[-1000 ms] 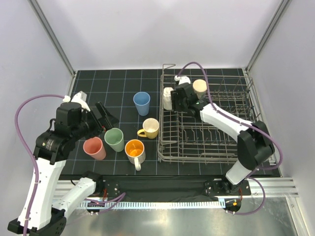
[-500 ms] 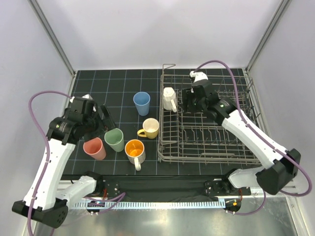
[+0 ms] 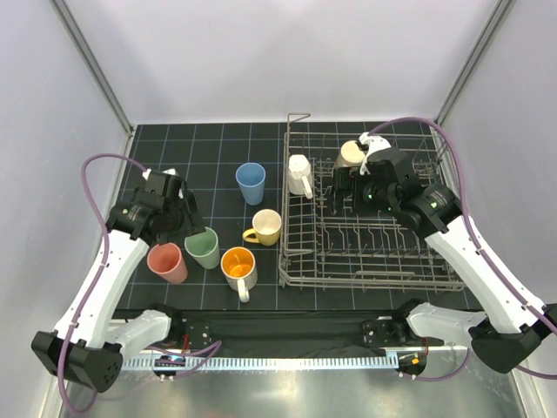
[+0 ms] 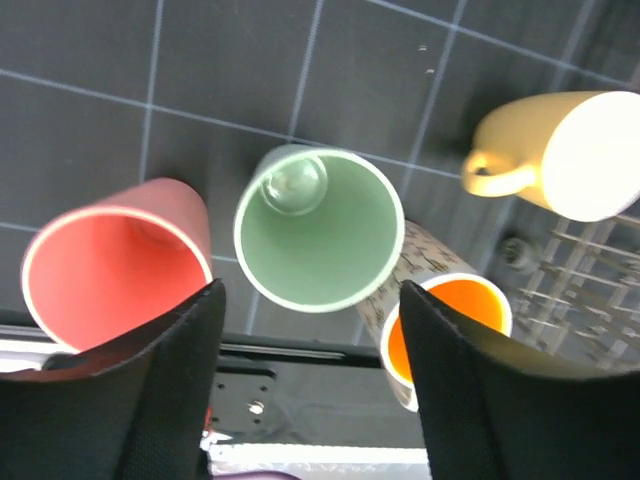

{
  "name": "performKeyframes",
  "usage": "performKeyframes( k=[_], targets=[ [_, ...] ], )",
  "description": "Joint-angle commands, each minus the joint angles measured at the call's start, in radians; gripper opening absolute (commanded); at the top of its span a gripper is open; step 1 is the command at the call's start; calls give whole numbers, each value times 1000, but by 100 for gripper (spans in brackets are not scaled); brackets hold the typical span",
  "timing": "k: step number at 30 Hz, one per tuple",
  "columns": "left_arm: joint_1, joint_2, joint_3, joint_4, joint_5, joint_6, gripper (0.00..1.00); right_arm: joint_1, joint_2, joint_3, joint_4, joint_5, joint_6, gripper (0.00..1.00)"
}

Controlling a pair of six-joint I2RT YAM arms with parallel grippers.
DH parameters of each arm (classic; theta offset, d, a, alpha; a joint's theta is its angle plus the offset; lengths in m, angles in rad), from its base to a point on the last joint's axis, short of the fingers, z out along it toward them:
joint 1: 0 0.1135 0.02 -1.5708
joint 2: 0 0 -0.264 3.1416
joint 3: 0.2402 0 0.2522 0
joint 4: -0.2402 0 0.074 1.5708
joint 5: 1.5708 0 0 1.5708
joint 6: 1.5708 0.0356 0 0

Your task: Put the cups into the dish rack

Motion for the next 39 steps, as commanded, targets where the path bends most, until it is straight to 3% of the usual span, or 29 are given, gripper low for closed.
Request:
performKeyframes(
  k=[1, 10, 21, 25, 31, 34, 39],
  targets=[
    [-2, 25, -25, 68, -47, 110, 66, -4, -20, 55, -62, -57, -20, 99],
    [0, 111, -48, 125, -62, 235, 60, -2, -30, 109, -84, -55, -31, 100],
    [0, 175, -94, 165, -50, 265, 59, -2, -37, 101, -87, -52, -22, 100],
    [0, 218, -91, 156, -48, 267, 52, -5, -25, 109, -90, -55, -31, 100],
    [1, 237, -98, 163, -42, 246, 49, -2, -17, 122, -90, -44, -36, 100],
    [0, 238, -100, 162, -44, 239, 39, -2, -19, 115, -85, -54, -30, 100],
    [0, 241, -100, 162, -51, 235, 34, -4, -22, 102, -87, -72, -28, 100]
  ],
)
